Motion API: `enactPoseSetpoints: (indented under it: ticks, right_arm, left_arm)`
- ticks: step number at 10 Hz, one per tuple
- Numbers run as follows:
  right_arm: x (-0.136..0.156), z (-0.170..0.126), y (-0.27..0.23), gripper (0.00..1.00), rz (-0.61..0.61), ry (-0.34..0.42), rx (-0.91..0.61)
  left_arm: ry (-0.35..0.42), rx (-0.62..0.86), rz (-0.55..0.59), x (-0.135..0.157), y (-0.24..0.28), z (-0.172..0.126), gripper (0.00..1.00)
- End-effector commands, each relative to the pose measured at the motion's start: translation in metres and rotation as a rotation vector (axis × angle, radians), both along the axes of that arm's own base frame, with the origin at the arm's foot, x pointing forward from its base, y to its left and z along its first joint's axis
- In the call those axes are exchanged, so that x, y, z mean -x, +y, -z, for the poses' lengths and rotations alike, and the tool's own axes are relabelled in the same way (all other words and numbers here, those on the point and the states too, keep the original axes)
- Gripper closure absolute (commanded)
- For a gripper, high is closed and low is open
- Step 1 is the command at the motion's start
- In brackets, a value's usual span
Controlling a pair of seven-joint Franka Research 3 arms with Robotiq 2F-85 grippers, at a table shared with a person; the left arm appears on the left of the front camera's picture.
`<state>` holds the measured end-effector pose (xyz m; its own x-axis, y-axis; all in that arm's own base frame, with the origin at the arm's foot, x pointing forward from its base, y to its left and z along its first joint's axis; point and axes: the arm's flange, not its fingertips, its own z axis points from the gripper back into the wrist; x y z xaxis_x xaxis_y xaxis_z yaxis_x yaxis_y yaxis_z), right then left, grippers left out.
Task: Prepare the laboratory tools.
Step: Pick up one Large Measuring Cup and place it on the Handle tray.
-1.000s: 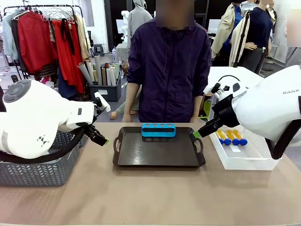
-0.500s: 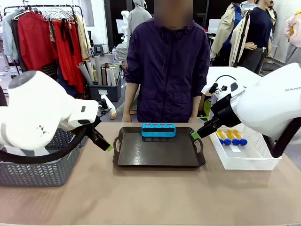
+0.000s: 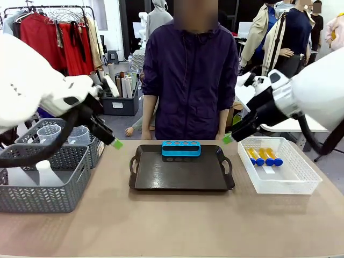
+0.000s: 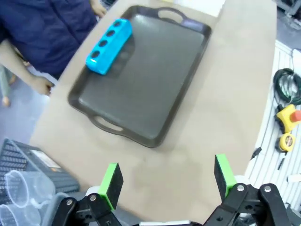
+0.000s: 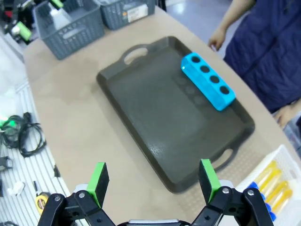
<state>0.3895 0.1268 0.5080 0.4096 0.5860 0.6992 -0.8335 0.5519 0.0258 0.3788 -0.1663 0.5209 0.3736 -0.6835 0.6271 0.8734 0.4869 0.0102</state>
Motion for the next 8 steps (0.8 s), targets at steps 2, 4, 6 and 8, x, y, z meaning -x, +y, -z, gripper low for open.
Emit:
enactPoseSetpoints:
  ticks: [2,4,6,8]
  right_arm:
    - [-0.022,-0.031,-0.041,0.0,-0.098,-0.003,-0.039]
    - [-0.022,-0.053,-0.057,0.0,-0.066,-0.05,-0.02]
    - [-0.021,-0.073,-0.061,0.0,-0.052,-0.079,-0.005]
    - [-0.026,-0.091,-0.066,0.0,-0.035,-0.092,-0.002]
  left_arm:
    - [-0.129,0.072,0.037,-0.01,0.033,-0.025,0.0]
    - [-0.151,0.095,0.023,-0.009,0.046,-0.045,0.0]
    - [-0.153,0.086,0.033,-0.012,0.051,-0.065,0.0]
    - [-0.148,0.075,0.029,-0.019,0.051,-0.073,0.0]
